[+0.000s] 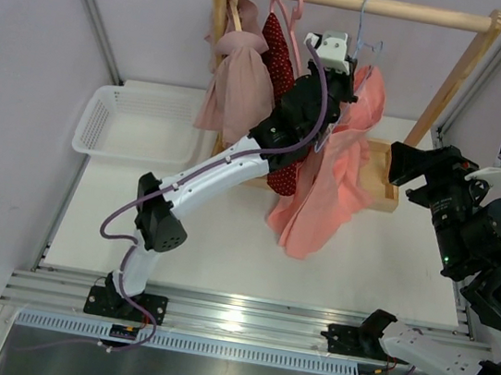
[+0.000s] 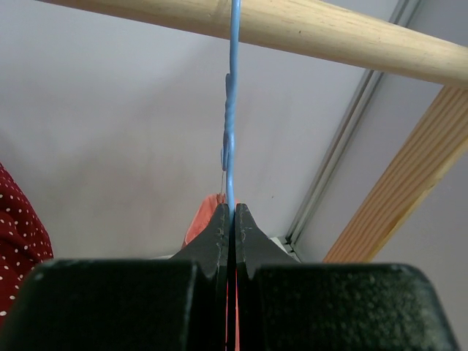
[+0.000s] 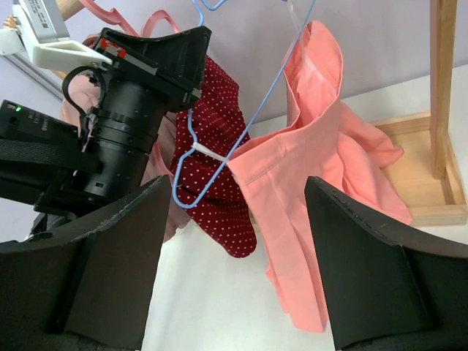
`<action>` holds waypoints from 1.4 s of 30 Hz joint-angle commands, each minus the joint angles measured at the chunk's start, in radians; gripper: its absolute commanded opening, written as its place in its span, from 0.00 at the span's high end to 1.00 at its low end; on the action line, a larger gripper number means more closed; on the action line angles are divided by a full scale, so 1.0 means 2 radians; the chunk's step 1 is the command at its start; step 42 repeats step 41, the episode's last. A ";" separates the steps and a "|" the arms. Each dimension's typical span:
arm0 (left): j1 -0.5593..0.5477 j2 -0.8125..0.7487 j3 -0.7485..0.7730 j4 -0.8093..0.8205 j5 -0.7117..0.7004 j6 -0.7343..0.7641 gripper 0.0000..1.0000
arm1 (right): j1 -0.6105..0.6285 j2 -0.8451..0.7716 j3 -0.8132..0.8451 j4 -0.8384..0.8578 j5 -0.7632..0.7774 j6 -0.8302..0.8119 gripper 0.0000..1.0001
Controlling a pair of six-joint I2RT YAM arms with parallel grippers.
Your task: Place the skirt on the hanger
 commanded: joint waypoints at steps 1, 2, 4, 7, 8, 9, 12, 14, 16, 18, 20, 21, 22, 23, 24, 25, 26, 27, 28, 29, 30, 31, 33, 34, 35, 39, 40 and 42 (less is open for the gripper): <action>-0.015 -0.044 -0.015 -0.005 0.031 -0.003 0.99 | 0.000 -0.010 -0.007 0.019 0.000 0.004 0.20; -0.015 -0.048 -0.017 -0.006 0.031 -0.002 0.96 | 0.000 -0.011 -0.009 0.019 0.002 0.004 0.20; -0.019 -0.064 -0.029 -0.007 0.038 0.004 0.81 | -0.001 -0.010 -0.008 0.018 0.000 0.002 0.20; -0.027 -0.089 -0.042 -0.013 0.050 0.018 0.67 | -0.001 -0.010 -0.011 0.016 0.002 0.003 0.20; -0.028 -0.095 -0.044 -0.016 0.056 0.021 0.58 | -0.001 -0.008 -0.011 0.016 0.002 0.001 0.19; -0.029 -0.102 -0.045 -0.021 0.064 0.026 0.53 | 0.000 -0.007 -0.011 0.015 0.002 0.001 0.19; -0.032 -0.132 -0.057 -0.056 0.080 0.028 0.34 | -0.001 -0.004 -0.009 0.015 0.000 0.000 0.18; -0.034 -0.164 -0.066 -0.069 0.090 0.027 0.28 | 0.000 -0.001 -0.005 0.012 -0.009 -0.004 0.17; -0.038 -0.197 -0.109 -0.096 0.090 0.027 0.25 | -0.001 0.013 -0.001 -0.001 -0.027 -0.010 0.15; -0.039 -0.256 -0.168 -0.121 0.086 0.017 0.22 | -0.001 0.025 0.010 -0.016 -0.037 -0.008 0.15; -0.039 -0.302 -0.206 -0.136 0.081 0.006 0.20 | -0.002 0.034 0.008 -0.029 -0.048 0.002 0.14; -0.040 -0.354 -0.249 -0.143 0.077 -0.006 0.20 | -0.002 0.034 -0.004 -0.028 -0.052 0.004 0.14; -0.040 -0.380 -0.301 -0.144 0.075 -0.010 0.19 | -0.002 0.028 -0.013 -0.023 -0.057 0.005 0.12; -0.040 -0.405 -0.324 -0.148 0.073 -0.012 0.19 | -0.003 0.025 -0.021 -0.021 -0.067 0.008 0.11; -0.040 -0.453 -0.361 -0.162 0.058 -0.019 0.18 | -0.003 0.022 -0.038 -0.020 -0.070 0.008 0.10; -0.040 -0.474 -0.396 -0.171 0.053 -0.023 0.18 | -0.003 0.021 -0.044 -0.024 -0.070 0.009 0.08; -0.040 -0.493 -0.410 -0.181 0.050 -0.023 0.18 | -0.003 0.021 -0.047 -0.029 -0.068 0.011 0.07; -0.040 -0.528 -0.429 -0.204 0.046 -0.029 0.18 | -0.003 0.022 -0.051 -0.035 -0.064 0.016 0.01; -0.040 -0.545 -0.451 -0.216 0.039 -0.033 0.18 | -0.003 0.022 -0.052 -0.050 -0.058 0.020 0.01; -0.040 -0.561 -0.461 -0.225 0.040 -0.038 0.18 | -0.003 0.024 -0.053 -0.057 -0.051 0.024 0.01; -0.040 -0.590 -0.474 -0.246 0.038 -0.041 0.18 | -0.003 0.024 -0.054 -0.064 -0.042 0.029 0.01; -0.040 -0.603 -0.489 -0.256 0.028 -0.043 0.18 | -0.003 0.023 -0.058 -0.074 -0.038 0.031 0.01; -0.040 -0.627 -0.508 -0.275 0.024 -0.049 0.18 | -0.003 0.018 -0.066 -0.080 -0.022 0.033 0.01; -0.040 -0.642 -0.517 -0.280 0.022 -0.050 0.18 | -0.003 0.015 -0.075 -0.081 -0.019 0.034 0.01; -0.040 -0.648 -0.525 -0.289 0.022 -0.053 0.18 | -0.004 0.005 -0.081 -0.077 -0.017 0.031 0.01; -0.040 -0.665 -0.539 -0.306 0.020 -0.065 0.18 | -0.004 -0.009 -0.098 -0.061 -0.013 0.030 0.01; -0.040 -0.668 -0.542 -0.307 0.022 -0.067 0.18 | -0.005 -0.008 -0.098 -0.060 -0.012 0.031 0.01; -0.040 -0.670 -0.545 -0.309 0.028 -0.070 0.18 | -0.005 -0.007 -0.100 -0.058 -0.012 0.031 0.00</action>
